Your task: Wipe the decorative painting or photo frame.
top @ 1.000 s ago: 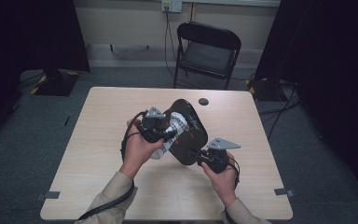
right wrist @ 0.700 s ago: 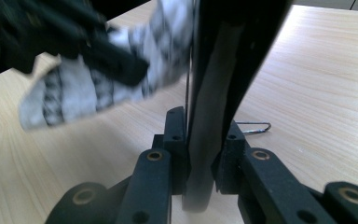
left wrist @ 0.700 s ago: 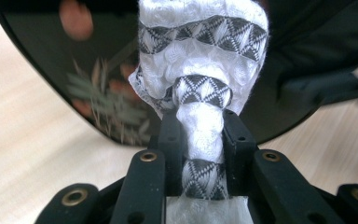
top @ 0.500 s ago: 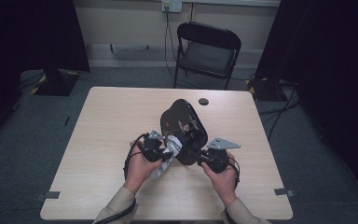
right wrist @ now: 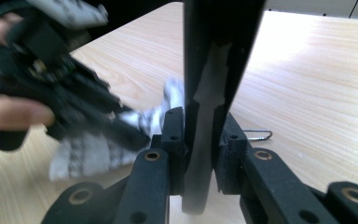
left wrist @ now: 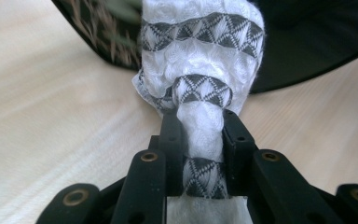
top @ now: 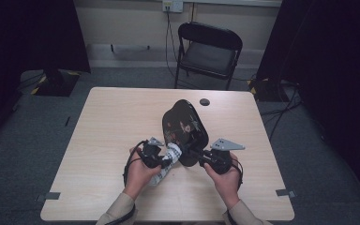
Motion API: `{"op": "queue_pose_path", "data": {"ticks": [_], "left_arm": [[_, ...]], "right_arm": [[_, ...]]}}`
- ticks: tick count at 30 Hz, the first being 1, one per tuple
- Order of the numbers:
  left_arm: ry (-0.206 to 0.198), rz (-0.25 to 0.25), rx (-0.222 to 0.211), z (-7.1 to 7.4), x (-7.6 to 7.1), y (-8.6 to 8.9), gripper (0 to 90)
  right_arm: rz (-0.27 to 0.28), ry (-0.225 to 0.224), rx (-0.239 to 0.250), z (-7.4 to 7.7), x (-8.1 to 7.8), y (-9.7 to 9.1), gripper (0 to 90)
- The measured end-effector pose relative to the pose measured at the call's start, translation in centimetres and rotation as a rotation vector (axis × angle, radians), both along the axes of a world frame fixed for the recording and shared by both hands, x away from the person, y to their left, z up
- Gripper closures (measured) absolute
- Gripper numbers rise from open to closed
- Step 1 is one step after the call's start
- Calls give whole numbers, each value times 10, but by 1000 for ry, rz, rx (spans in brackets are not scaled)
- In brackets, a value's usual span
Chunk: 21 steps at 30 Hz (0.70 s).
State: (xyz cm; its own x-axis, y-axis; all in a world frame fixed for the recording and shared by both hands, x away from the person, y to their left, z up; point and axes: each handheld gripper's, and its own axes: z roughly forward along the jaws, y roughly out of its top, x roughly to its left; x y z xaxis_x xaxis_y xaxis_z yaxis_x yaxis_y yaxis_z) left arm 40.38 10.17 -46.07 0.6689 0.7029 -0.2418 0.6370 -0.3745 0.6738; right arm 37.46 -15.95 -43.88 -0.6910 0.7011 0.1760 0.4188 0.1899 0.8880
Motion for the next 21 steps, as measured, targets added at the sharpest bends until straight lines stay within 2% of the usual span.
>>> {"op": "queue_pose_path", "data": {"ticks": [4,5,6,9,10,11,12,15,18,21], "left_arm": [[-74,14,-38,44,4,7,738],[-121,16,-71,71,6,10,738],[-121,16,-71,71,6,10,737],[-193,18,-105,108,7,8,737],[-206,9,-119,118,8,6,737],[-239,-3,-117,134,7,0,736],[-239,-3,-117,134,7,0,736],[-269,-33,-113,152,9,-12,736],[-274,-42,-124,157,10,-16,736],[-261,-53,-101,153,12,-22,737]], "right_arm": [[-13,7,12,-1,1,-1,785],[-17,9,8,0,1,0,785],[-17,9,8,0,1,0,785],[-18,10,3,0,1,2,786],[-18,10,3,0,1,2,786],[-18,11,4,0,0,2,785],[-18,11,4,0,0,2,785],[-18,10,-1,1,1,2,786],[-16,6,-3,0,1,3,786],[-15,7,-4,1,1,2,786]]}}
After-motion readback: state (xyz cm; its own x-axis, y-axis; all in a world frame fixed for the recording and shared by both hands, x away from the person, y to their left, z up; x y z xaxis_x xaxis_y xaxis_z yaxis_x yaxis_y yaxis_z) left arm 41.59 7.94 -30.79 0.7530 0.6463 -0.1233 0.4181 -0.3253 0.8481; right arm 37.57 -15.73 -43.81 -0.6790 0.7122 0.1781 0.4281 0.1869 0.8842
